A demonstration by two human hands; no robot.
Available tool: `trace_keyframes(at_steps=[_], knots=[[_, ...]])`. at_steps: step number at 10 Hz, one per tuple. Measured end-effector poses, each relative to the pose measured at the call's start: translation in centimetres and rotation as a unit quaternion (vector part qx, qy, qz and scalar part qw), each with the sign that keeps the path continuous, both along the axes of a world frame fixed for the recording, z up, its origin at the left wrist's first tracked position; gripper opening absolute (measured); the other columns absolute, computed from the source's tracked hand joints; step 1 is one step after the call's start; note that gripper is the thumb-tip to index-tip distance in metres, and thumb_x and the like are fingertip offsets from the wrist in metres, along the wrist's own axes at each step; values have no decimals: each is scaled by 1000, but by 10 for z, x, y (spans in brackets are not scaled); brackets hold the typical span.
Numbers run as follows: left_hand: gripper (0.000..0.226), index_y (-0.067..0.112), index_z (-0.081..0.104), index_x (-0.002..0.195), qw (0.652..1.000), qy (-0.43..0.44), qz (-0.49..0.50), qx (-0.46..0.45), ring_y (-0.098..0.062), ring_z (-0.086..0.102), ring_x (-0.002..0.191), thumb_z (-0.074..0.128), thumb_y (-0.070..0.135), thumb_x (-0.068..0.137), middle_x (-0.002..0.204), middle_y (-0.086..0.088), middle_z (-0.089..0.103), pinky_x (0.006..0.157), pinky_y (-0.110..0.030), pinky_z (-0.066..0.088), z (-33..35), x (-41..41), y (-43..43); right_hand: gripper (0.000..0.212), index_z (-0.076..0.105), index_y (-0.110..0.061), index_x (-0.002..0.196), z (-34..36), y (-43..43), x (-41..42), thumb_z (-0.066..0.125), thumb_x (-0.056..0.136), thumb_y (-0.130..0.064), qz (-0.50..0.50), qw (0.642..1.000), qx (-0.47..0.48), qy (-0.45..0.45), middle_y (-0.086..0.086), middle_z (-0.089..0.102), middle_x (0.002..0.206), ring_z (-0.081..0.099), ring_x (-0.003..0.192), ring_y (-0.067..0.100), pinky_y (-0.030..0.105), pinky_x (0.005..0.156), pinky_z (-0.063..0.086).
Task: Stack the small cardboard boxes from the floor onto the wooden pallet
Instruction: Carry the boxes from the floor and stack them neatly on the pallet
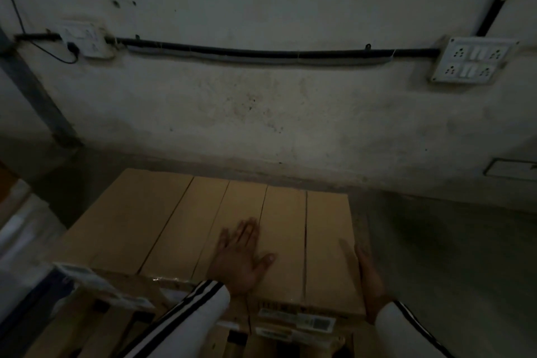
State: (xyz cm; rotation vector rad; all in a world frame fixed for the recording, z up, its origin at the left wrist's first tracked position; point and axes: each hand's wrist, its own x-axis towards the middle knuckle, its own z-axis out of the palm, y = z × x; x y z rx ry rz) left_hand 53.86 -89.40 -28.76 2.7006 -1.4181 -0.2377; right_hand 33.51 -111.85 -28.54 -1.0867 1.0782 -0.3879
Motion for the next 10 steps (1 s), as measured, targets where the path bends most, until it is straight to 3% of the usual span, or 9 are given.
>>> trace_keyframes(at_steps=[2,3,4,6,7,8,9,10], knots=[[107,25,-13,160,996,5,-79,33,-23,-23,153,-14,88,74,165,-2,-26,122,-53,-14,6,0,7,42,56,-20,137,-23,11,-5,56,100,-40,30,996,-70,46,7,65,130,63,106,20,38,99,48],[113,21,-17,159,983,-11,-166,77,-28,-31,149,3,95,76,161,-12,-33,120,-54,-15,9,3,16,31,59,-23,130,-16,19,-5,56,101,-36,37,995,-84,24,7,67,125,66,105,22,40,97,51],[124,18,-20,158,970,-31,-216,107,-30,-36,147,23,99,73,159,-16,-37,120,-55,-18,9,8,20,18,60,-39,117,-9,21,-2,60,99,-38,-12,998,-48,32,8,65,118,62,110,33,53,102,49],[123,15,-23,156,966,-49,-233,104,-34,-36,146,45,83,79,158,-18,-37,119,-57,-16,1,13,22,22,56,-33,124,1,26,3,57,102,-30,-24,998,-56,13,9,60,120,59,111,34,45,97,48],[119,13,-25,155,965,-38,-235,112,-33,-37,146,48,74,84,157,-17,-40,120,-58,-15,2,14,20,30,59,-28,130,2,23,5,58,101,-34,-43,998,-43,11,11,60,120,59,109,34,45,96,48],[114,11,-22,156,964,-35,-238,114,-34,-35,147,48,70,88,157,-19,-38,120,-59,-13,4,13,21,34,56,-34,134,5,26,5,57,101,-36,-31,998,-53,19,9,59,120,58,105,31,44,97,48],[112,9,-19,157,963,-44,-242,111,-35,-33,147,47,69,88,157,-21,-36,120,-59,-14,1,13,23,27,62,-41,124,6,31,1,61,97,-41,-20,998,-65,16,10,64,127,62,108,32,50,99,51],[115,8,-20,156,963,-55,-239,112,-36,-33,147,43,75,87,158,-21,-36,120,-59,-15,0,13,24,36,59,-32,135,14,38,2,57,99,-41,-3,995,-98,35,12,61,133,60,111,32,43,98,49]])
